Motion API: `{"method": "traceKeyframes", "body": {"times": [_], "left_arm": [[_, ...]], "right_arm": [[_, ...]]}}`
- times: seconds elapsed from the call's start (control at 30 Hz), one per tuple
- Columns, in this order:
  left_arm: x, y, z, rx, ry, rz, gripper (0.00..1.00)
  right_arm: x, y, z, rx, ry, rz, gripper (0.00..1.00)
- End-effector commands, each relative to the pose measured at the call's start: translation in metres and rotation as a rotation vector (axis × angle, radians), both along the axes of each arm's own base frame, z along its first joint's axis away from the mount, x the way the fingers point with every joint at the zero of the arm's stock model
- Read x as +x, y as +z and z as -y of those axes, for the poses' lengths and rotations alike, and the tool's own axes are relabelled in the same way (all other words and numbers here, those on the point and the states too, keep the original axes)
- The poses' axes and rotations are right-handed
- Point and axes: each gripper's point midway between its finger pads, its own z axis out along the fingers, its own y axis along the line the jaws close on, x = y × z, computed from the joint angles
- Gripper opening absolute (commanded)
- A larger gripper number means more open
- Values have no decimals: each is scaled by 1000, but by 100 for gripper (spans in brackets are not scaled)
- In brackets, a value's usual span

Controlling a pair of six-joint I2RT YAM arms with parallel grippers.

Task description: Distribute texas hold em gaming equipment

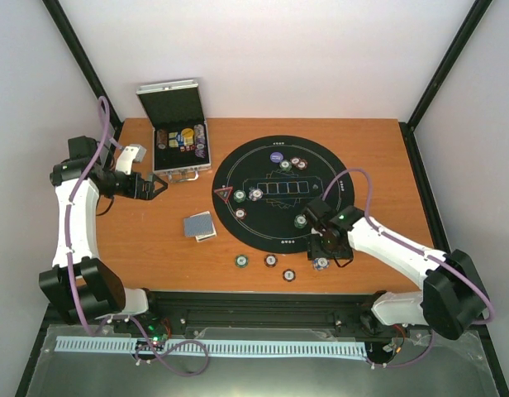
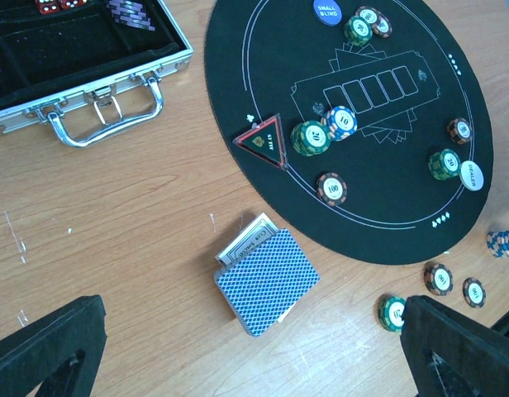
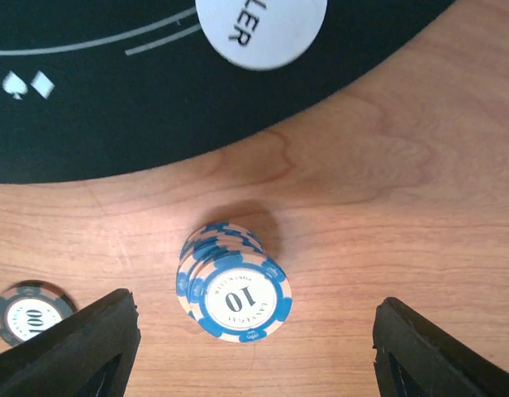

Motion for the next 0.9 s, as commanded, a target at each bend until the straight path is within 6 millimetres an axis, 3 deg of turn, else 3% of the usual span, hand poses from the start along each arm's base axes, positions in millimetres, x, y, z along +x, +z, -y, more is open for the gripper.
{"method": "traceKeyframes", "body": {"times": [0.0, 0.5, 0.87], "left_arm": [[-6, 10, 5, -8, -20, 29, 100], [-2, 11, 4, -14, -15, 31, 100], [-1, 15, 5, -17, -15, 41, 100]], "right_arm": [[1, -10, -7, 45, -28, 11, 77], [-11, -46, -11, 37, -28, -71, 68], [-10, -48, -9, 25, -29, -69, 54]]}}
